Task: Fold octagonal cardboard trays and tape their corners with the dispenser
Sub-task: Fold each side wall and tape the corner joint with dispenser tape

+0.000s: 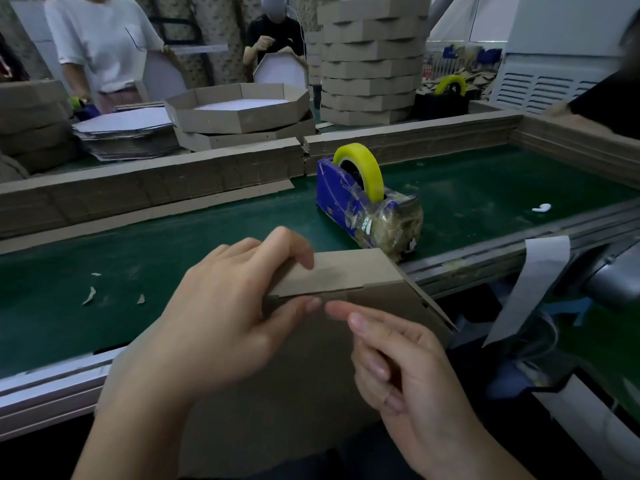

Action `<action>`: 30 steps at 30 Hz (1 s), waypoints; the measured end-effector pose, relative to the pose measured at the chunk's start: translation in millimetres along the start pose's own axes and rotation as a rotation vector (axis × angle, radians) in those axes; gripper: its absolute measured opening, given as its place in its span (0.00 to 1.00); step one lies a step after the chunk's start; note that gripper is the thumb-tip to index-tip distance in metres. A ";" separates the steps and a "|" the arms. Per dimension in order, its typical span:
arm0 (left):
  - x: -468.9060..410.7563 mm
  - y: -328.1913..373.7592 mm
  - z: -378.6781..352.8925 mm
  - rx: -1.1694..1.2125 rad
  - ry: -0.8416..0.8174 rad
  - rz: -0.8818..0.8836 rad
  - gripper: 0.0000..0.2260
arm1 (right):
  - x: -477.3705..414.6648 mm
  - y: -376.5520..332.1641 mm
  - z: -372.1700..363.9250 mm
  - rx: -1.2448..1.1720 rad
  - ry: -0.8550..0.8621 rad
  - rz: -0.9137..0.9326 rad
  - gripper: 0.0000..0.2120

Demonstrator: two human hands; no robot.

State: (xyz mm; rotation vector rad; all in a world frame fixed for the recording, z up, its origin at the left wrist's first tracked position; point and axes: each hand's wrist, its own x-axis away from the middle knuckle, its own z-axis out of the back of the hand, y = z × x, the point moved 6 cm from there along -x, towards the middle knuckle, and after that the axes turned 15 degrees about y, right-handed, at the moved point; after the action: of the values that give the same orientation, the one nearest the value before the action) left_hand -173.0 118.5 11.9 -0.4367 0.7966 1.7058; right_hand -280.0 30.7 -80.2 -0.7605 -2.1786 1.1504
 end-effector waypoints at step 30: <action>2.9 1.3 5.3 -0.192 0.131 -0.142 0.14 | 2.1 -25.5 17.1 0.403 0.327 0.804 0.12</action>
State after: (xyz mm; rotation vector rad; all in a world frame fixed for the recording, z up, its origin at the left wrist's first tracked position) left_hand -174.4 124.0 14.1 -0.7266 0.6807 1.6392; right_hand -298.9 10.9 -66.2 -1.5653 -1.3092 1.6247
